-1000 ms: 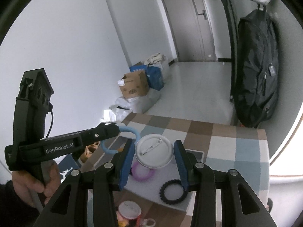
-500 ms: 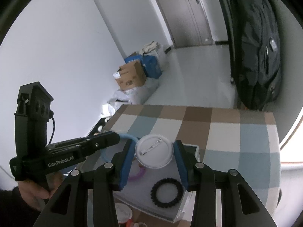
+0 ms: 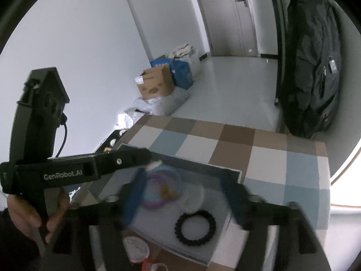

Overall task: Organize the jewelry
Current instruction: 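Open both tools to drop the clip and badge into the box, then move both tools back from the box toward the remaining pile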

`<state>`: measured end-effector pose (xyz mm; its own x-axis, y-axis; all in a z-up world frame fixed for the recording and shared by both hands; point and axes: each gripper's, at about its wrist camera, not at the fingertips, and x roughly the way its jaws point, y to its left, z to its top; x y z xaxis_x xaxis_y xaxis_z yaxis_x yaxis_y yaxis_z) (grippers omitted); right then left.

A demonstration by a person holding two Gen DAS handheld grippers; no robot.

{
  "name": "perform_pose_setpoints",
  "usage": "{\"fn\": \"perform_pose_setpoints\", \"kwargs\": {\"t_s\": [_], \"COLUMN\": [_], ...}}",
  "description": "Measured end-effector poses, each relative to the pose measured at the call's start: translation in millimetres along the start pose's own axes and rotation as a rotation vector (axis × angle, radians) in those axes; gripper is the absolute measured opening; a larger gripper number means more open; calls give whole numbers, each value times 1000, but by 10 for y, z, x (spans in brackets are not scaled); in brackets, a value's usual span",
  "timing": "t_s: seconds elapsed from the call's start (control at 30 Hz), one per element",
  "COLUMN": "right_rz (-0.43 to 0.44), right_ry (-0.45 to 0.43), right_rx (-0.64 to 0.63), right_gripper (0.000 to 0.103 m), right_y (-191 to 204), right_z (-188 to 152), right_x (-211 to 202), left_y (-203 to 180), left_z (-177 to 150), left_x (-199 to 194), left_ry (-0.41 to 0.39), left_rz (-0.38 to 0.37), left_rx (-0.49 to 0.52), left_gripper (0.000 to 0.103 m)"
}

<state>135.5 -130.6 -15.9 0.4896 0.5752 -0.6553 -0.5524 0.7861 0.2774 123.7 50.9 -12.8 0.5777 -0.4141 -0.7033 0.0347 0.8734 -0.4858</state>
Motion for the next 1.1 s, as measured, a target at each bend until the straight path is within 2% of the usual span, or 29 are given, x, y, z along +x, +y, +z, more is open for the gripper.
{"fn": "perform_pose_setpoints", "kwargs": {"t_s": [0.03,0.1,0.23,0.3,0.5,0.7,0.77,0.9,1.03,1.1], "right_rz": [4,-1,-15,-16,-30,-39,-38,-48,-48,-47], "right_ry": [-6,-24,-46,-48,-54,-88,-95,-110,-98,-102], "right_rx": [2,3,18,28,55,56,57,59,46,40], "right_gripper": [74,77,86,87,93,100,100,103,103,103], "right_y": [-7,-22,-61,-82,-128,-93,-73,-38,0,16], "right_z": [4,0,-9,-19,-79,-136,-158,-215,-245,-266], "right_x": [-23,-70,-126,-130,-176,-313,-354,-438,-488,-520], "left_y": [8,16,-6,-1,-8,-101,-130,-180,-201,-215], "left_z": [-5,-2,1,-11,-42,-118,-150,-216,-282,-318], "left_x": [-20,-79,-158,-173,-205,-251,-272,-356,-402,-434], "left_ry": [-9,-27,-44,-49,-67,-89,-98,-130,-132,-134], "left_rz": [-11,-19,23,50,129,200,217,246,290,286], "left_rx": [-10,-19,-4,-1,10,67,86,121,133,135], "left_gripper": [47,48,52,56,57,59,66,71,83,83]}}
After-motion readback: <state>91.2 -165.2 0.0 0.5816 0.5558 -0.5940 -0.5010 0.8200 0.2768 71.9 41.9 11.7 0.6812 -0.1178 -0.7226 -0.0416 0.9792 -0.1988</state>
